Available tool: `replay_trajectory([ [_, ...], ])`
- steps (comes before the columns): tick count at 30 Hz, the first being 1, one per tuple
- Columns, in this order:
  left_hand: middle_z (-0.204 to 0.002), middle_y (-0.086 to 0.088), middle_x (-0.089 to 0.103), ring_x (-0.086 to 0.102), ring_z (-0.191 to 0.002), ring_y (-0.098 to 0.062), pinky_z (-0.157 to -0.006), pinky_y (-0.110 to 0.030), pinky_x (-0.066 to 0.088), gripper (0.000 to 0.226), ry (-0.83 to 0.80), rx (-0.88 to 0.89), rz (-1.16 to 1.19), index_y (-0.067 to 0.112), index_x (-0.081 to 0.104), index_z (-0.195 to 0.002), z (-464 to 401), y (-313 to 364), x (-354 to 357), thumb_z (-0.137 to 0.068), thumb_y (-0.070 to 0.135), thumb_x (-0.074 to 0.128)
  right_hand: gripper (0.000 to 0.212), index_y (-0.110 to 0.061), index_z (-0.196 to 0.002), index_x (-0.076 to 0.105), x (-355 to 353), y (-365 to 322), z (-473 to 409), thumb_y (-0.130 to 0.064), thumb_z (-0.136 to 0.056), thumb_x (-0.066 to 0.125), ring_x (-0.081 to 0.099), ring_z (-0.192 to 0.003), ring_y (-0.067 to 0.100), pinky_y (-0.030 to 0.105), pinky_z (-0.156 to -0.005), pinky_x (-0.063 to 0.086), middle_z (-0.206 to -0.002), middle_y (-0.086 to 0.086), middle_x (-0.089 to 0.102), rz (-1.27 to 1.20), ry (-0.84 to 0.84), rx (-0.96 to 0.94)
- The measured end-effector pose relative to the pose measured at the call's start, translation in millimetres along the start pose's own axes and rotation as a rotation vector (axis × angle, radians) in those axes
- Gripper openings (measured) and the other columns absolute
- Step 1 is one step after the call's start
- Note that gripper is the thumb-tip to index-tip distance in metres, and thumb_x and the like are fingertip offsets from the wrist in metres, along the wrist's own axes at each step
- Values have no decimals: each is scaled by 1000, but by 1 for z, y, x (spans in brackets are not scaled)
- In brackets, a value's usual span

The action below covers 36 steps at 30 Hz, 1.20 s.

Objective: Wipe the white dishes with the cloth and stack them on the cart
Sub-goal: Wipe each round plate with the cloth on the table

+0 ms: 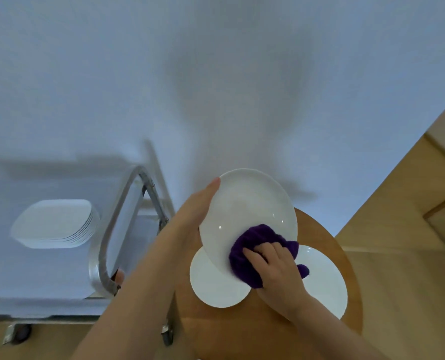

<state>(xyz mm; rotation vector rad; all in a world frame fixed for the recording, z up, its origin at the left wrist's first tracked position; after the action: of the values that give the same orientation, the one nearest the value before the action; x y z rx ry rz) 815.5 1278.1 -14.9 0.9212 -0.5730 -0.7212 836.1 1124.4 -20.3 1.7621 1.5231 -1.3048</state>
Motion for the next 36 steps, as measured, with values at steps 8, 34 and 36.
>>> replay_trajectory([
  [8,-112,-1,63,62,-102,-22,-85,-42,54,42,266,128,173,27,45,-133,21,-45,14,-93,39,55,50,-8,-95,65,-15,-9,-42,0,-49,83,64,-72,23,30,-51,52,-84,5,66,-60,46,247],
  [34,-133,-6,50,55,-113,-30,-88,-48,54,50,297,187,150,37,27,-145,18,-24,4,-99,28,47,65,-4,-109,68,-19,-7,-44,-3,-47,88,63,-55,19,28,-41,51,-81,6,71,149,46,166],
  [36,-132,-4,51,54,-116,-32,-93,-44,52,43,400,281,64,35,28,-144,23,-21,1,-102,29,36,66,-4,-105,69,-18,-17,-46,-2,-42,90,64,-56,18,27,-42,51,-83,6,72,136,81,175],
])
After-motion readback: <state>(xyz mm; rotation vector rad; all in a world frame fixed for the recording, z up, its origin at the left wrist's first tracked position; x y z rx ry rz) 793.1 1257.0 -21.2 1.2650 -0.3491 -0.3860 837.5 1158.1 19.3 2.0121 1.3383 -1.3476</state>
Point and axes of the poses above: each hand's wrist, its own z-axis away from the middle knuckle, its own x-axis out of the palm, y = z × x, the point moved 10 cm from there along -z, towards the middle knuckle
